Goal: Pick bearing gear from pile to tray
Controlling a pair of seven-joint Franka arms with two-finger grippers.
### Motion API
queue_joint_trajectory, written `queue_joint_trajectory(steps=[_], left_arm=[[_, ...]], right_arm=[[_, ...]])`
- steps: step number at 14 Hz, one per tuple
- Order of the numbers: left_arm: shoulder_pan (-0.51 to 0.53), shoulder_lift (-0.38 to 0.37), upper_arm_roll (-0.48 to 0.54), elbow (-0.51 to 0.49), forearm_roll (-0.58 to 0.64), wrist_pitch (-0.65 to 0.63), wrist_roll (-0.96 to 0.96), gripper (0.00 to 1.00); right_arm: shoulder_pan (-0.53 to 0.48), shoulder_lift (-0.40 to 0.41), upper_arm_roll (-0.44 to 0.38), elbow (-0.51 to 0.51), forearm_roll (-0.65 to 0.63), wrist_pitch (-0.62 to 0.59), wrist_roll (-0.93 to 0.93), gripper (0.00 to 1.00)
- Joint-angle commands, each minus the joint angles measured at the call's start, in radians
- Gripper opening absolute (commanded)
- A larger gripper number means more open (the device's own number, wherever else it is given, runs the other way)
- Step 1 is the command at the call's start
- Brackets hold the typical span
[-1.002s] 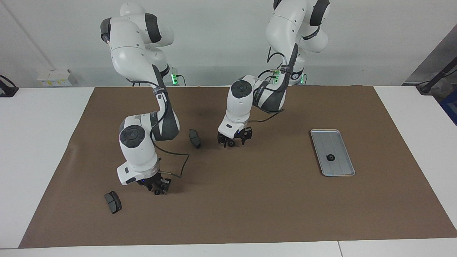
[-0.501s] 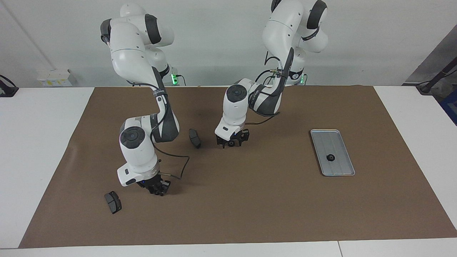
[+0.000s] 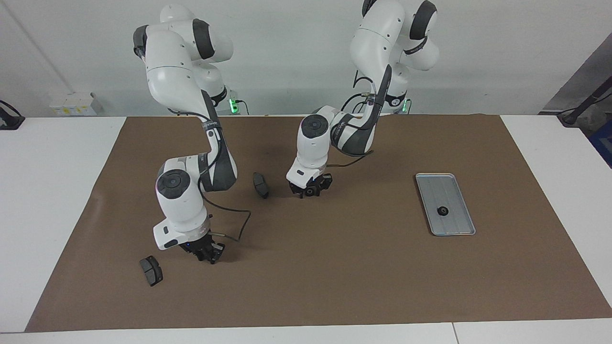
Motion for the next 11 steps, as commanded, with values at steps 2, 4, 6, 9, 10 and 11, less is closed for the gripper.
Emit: queue_joint_trajectory(steps=[2,4,6,9,10,11], left_arm=[[-0.019,-0.005,0.009,-0.019,0.011,-0.025,-0.003,0.46],[-0.019,-0.007,0.009,-0.019,0.011,-0.036,-0.001,0.43],[-0.019,-0.010,0.008,-0.019,0.011,-0.054,0.000,0.43],[-0.019,-0.010,0.008,-0.019,0.011,-0.057,0.000,0.32],[-0.019,-0.010,0.008,-0.019,0.011,-0.057,0.002,0.27],[-0.019,-0.010,0.008,-0.019,0.011,-0.057,0.002,0.24]], right_arm=[[-0.004,-0.004,0.013,-0.026,0.016,0.011,-0.018,0.34],[0.002,-0.004,0.013,-0.027,0.018,0.010,-0.015,0.21],[0.005,-0.005,0.013,-0.027,0.016,0.005,-0.009,0.03],[0.007,-0.022,0.015,-0.027,0.018,-0.010,-0.008,0.00],[0.007,-0.037,0.016,-0.030,0.018,-0.018,-0.007,0.00],[0.008,-0.056,0.018,-0.039,0.018,-0.027,-0.005,0.00]])
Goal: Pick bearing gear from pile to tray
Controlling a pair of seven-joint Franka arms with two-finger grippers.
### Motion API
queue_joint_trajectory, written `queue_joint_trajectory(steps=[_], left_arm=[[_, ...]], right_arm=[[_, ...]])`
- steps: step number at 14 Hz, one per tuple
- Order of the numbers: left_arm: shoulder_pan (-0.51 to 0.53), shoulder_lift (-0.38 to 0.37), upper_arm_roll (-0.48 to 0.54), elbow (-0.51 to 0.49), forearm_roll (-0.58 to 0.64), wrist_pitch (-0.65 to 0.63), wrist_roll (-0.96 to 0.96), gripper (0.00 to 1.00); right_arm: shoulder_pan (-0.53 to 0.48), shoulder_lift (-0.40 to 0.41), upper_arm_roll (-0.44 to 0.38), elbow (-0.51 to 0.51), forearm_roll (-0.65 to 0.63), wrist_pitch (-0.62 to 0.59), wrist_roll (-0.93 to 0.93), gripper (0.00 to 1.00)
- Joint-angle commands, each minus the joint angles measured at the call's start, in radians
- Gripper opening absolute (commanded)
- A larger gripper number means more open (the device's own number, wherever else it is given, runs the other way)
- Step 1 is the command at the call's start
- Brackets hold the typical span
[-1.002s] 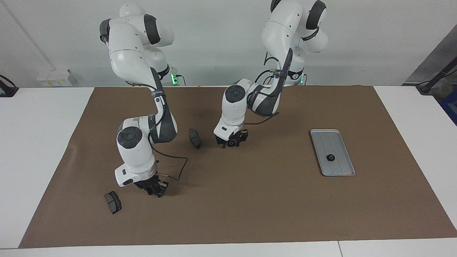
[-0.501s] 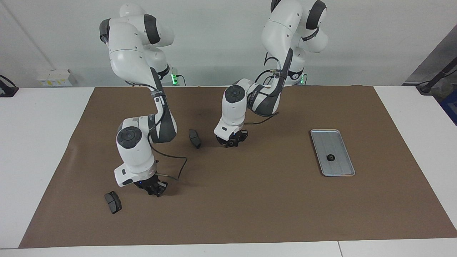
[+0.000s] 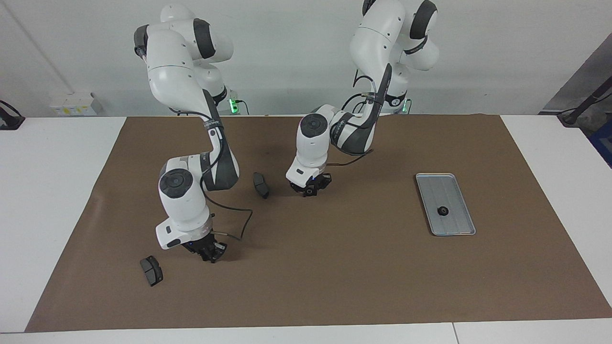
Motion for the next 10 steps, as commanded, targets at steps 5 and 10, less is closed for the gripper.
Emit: queue_joint_trajectory(steps=[5,10], left_arm=[[-0.011,-0.010,0.010,-0.018,0.011,-0.036,0.000,0.13],[0.102,-0.067,0.010,0.029,0.003,-0.073,0.028,0.09]], right_arm=[[0.020,-0.208,0.011,-0.165,0.018,-0.034,-0.005,0.00],[0.047,-0.344,0.011,-0.265,0.019,-0.094,-0.004,0.00]])
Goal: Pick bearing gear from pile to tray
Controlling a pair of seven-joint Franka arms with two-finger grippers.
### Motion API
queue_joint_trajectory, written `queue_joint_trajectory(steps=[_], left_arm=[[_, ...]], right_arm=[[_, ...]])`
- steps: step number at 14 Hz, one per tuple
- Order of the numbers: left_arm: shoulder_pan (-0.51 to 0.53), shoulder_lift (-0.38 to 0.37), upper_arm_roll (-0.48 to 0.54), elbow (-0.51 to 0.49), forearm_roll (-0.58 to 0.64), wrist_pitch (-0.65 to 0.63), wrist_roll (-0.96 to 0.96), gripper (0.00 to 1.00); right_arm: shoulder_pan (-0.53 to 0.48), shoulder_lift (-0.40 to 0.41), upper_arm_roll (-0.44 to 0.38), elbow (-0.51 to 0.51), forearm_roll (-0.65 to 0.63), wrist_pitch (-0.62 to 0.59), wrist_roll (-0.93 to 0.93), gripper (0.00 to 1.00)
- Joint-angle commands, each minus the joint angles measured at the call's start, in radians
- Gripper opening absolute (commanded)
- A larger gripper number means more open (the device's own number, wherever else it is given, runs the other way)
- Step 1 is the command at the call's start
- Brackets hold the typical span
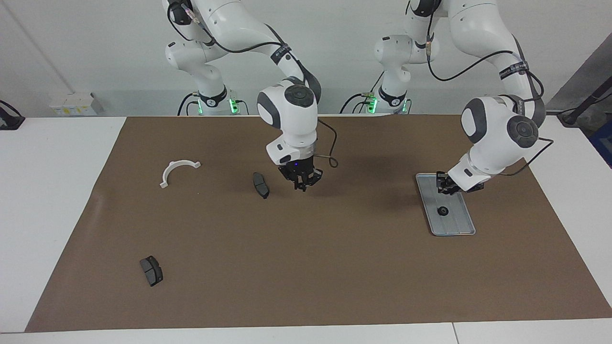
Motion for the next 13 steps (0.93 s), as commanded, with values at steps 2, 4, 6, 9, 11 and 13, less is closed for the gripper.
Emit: queue_joint_trajectory(steps=[2,4,6,9,11,13], left_arm=[[0.036,-0.112,-0.010,-0.254,0.011,0.216,0.062,0.08],[0.039,-0.112,-0.010,-0.273,0.011,0.234,0.062,0.17],[0.040,-0.114,-0.010,-0.273,0.011,0.221,0.062,0.36],[0.040,-0.118,-0.010,-0.273,0.011,0.207,0.059,0.56],[0.039,-0.131,-0.012,-0.266,0.011,0.206,0.054,0.64],[0.025,-0.135,-0.013,-0.247,0.011,0.206,0.024,0.64]], right_arm=[[0.020,0.113,-0.001,0.081,-0.054,0.022,0.074,0.00],[0.060,0.140,-0.001,0.073,-0.054,0.072,0.072,0.00],[0.059,0.139,-0.001,0.068,-0.052,0.075,0.071,0.42],[0.051,0.136,-0.001,0.075,-0.051,0.071,0.069,1.00],[0.033,0.122,-0.007,0.067,-0.052,0.069,0.054,1.00],[-0.007,0.079,-0.006,0.040,-0.052,0.069,-0.003,1.00]])
